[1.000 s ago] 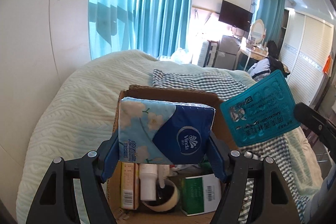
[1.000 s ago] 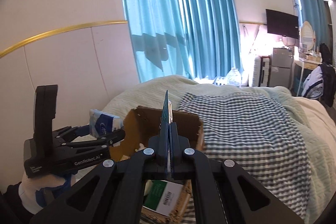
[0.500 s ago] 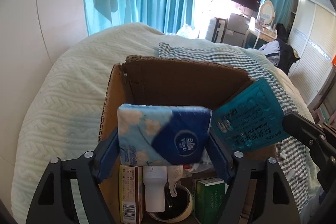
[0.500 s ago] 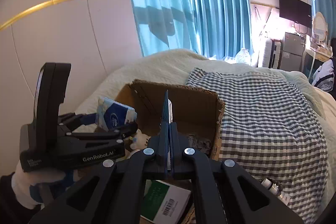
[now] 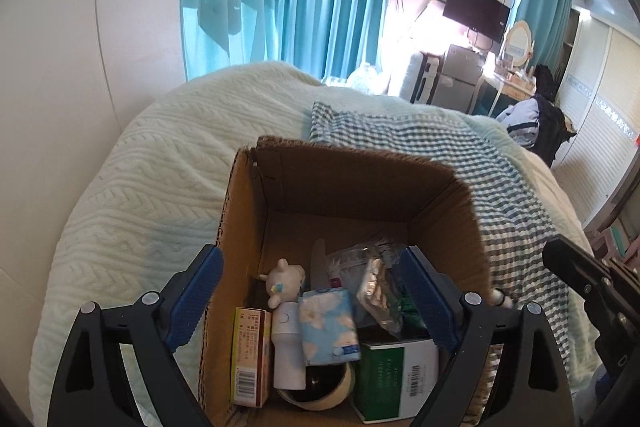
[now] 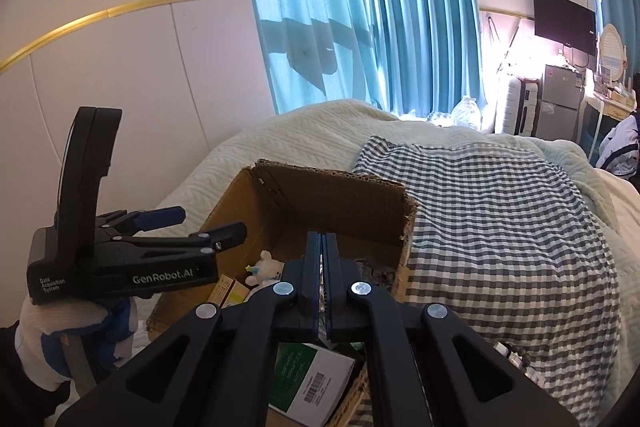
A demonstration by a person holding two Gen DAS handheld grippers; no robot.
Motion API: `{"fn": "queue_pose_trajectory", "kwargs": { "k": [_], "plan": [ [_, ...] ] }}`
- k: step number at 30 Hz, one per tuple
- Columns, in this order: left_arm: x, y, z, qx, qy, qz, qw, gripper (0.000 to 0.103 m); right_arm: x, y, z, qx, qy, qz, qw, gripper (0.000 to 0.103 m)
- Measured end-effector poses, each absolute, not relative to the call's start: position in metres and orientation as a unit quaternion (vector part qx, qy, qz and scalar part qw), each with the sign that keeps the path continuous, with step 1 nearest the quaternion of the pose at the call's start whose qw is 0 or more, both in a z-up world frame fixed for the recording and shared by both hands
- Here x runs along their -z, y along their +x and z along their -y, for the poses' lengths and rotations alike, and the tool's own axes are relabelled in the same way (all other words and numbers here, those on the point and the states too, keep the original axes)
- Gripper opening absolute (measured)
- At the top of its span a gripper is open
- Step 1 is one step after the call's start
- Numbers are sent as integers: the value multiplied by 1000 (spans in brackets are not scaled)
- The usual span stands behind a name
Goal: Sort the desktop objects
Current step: 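Open both grippers to drop the tissue pack and blister pack into the box, then move both grippers back toward the remaining items on the bedspread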
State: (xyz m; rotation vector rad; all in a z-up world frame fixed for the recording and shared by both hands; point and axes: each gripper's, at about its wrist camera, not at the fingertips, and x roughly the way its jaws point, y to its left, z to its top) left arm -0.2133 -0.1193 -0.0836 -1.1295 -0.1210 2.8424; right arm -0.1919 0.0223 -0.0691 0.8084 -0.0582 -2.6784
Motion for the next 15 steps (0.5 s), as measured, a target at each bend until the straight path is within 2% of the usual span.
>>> {"fn": "queue_pose_trajectory", "kwargs": {
  "k": [6, 15],
  "plan": [
    [42, -178, 97, -943, -324, 45, 53, 99, 38, -149, -52, 955, 258, 27, 146, 1],
    [-6, -130, 62, -958, -275, 41, 71, 103, 2, -92, -113, 969, 225, 29, 97, 1]
  ]
}}
